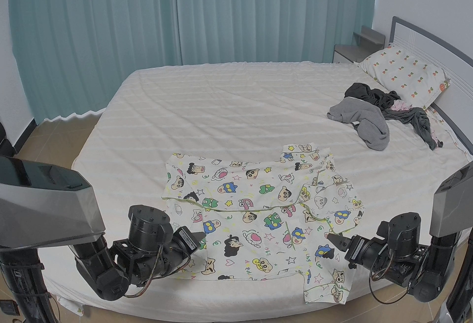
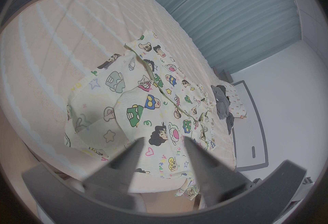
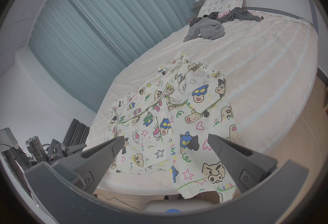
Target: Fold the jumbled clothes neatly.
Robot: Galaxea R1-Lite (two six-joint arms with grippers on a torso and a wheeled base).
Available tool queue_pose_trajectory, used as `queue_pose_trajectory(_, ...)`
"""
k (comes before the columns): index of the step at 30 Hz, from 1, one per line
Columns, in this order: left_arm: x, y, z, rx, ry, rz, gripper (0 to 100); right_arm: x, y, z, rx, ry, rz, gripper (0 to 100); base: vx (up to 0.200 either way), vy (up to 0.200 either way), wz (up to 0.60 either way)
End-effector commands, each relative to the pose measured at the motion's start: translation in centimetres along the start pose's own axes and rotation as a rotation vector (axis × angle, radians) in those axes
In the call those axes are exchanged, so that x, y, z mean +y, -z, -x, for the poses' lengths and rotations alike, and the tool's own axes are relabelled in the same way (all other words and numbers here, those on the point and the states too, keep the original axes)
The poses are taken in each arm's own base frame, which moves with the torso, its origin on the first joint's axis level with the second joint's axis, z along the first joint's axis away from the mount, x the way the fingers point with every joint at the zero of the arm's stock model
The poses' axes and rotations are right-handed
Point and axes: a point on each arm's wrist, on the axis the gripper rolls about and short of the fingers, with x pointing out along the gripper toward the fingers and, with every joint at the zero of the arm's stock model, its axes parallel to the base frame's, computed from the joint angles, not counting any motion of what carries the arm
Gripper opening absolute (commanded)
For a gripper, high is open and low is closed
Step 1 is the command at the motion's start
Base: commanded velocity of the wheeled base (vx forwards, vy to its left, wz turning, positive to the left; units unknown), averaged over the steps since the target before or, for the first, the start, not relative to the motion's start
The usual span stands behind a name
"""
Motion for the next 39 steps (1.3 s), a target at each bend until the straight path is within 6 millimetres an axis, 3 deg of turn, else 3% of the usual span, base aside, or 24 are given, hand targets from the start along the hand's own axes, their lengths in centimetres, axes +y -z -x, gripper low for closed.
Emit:
queue_pose_trajectory(1,0.7,0.5,-0.9,0.019,-0.032,-0.009,100,-0.1,0.1,0.1,0.003,0.001,0.002,100,0.0,0.0,0.0)
queue_pose_trajectory(9,1.8,0.7,-2.8,0.023,-0.072,-0.044,100,-0.1,0.1,0.1,0.002,0.002,0.002,100,0.0,0.0,0.0)
queue_pose_trajectory(21,2.1,2.0,-3.4,0.012,-0.113,-0.132,100,-0.1,0.2,0.0,0.006,0.005,0.002,100,0.0,0.0,0.0)
queue_pose_trajectory(30,1.7,2.0,-5.6,-0.036,-0.118,-0.183,100,-0.1,0.2,0.1,0.003,0.001,0.002,100,0.0,0.0,0.0)
queue_pose_trajectory(31,1.7,1.9,-5.6,-0.04,-0.121,-0.183,0,-0.1,0.2,0.0,0.004,0.002,0.003,100,0.0,0.0,0.0)
queue_pose_trajectory(39,2.0,1.7,-5.7,-0.089,-0.156,-0.18,0,-0.1,0.2,0.1,0.002,0.002,0.002,100,0.0,0.0,0.0)
